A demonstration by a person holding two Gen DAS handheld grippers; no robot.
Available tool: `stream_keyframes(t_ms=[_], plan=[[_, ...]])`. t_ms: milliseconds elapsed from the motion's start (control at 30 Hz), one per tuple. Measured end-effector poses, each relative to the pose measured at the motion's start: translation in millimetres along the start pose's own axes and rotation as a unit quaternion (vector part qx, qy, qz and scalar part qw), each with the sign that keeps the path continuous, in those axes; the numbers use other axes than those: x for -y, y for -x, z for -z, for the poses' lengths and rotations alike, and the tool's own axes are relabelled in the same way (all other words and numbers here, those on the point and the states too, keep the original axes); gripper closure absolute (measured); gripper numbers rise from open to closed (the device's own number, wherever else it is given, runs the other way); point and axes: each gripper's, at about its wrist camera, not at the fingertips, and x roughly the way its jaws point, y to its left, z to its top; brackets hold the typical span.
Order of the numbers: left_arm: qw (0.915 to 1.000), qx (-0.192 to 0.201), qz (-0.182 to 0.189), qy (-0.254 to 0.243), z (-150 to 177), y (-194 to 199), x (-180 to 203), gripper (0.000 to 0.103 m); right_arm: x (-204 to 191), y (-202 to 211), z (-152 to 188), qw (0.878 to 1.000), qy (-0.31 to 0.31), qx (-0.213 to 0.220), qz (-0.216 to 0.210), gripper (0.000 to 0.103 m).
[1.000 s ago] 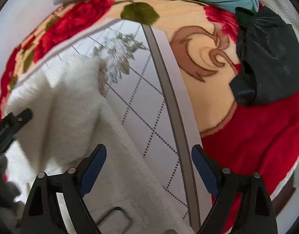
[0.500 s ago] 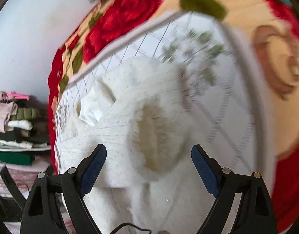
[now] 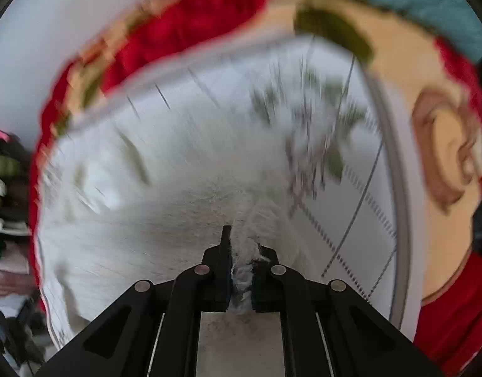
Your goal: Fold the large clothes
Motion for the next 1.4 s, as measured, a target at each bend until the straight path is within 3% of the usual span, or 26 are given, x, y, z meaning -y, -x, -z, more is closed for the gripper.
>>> stream_keyframes(t_ms=[67,100,200,233,367,467,633,700,733,767,800,833,900,1033,1133,1233,1300,1333,1400], plan=[[0.9991,-0.039,0.016,-0.005,-2,-19,2,0.010,2,-11,2,1.000,0.002,-0.025,0.004,0.087],[0.9987,-0.043,0.026,-0.004,-1,-19,-2,0.010,0,-5,6,1.000,0.003,-0.023,0.005,0.078],[0.9988,-0.019,0.029,-0.035,12,2,-17,0.010,2,29,26,1.000,0.012,-0.003,0.001,0.049],[0.9985,-0.021,0.030,-0.041,18,7,-24,0.010,7,42,37,1.000,0.009,-0.001,0.003,0.045],[0.9955,-0.062,0.035,-0.062,59,19,-62,0.010,36,70,84,0.999,0.006,-0.019,0.040,0.039],[0.9912,-0.099,0.024,-0.084,95,7,-82,0.010,62,67,128,0.996,0.002,-0.056,0.074,0.037],[0.9796,-0.168,0.039,-0.104,126,-35,-82,0.011,88,46,163,0.993,-0.017,-0.091,0.079,0.037],[0.9782,-0.168,0.046,-0.112,127,-46,-74,0.015,94,32,169,0.991,-0.033,-0.109,0.068,0.037],[0.9786,-0.164,0.058,-0.109,126,-49,-72,0.040,97,25,171,0.991,-0.046,-0.116,0.054,0.045],[0.9783,-0.161,0.083,-0.101,123,-50,-70,0.068,99,22,174,0.990,-0.054,-0.121,0.045,0.059],[0.9781,-0.160,0.091,-0.098,120,-50,-68,0.071,102,17,178,0.989,-0.067,-0.126,0.038,0.087],[0.9797,-0.151,0.084,-0.101,115,-48,-65,0.075,104,15,181,0.988,-0.082,-0.126,0.034,0.093],[0.9821,-0.140,0.079,-0.098,107,-48,-67,0.078,103,15,190,0.986,-0.109,-0.120,0.029,0.095],[0.9844,-0.132,0.070,-0.092,88,-53,-85,0.079,81,18,219,0.982,-0.113,-0.152,-0.013,0.096],[0.9827,-0.135,0.072,-0.104,83,-42,-89,0.075,73,19,229,0.983,-0.066,-0.168,0.033,0.094],[0.9848,-0.115,0.092,-0.092,67,-14,-92,0.071,63,31,220,0.987,-0.043,-0.150,0.044,0.075],[0.9874,-0.094,0.099,-0.080,56,-2,-90,0.041,57,47,206,0.992,-0.029,-0.116,0.050,0.057],[0.9889,-0.078,0.100,-0.077,51,0,-83,0.019,50,49,197,0.993,-0.019,-0.105,0.054,0.053],[0.9904,-0.055,0.090,-0.089,44,-5,-67,0.016,45,48,179,0.994,0.001,-0.086,0.071,0.053]])
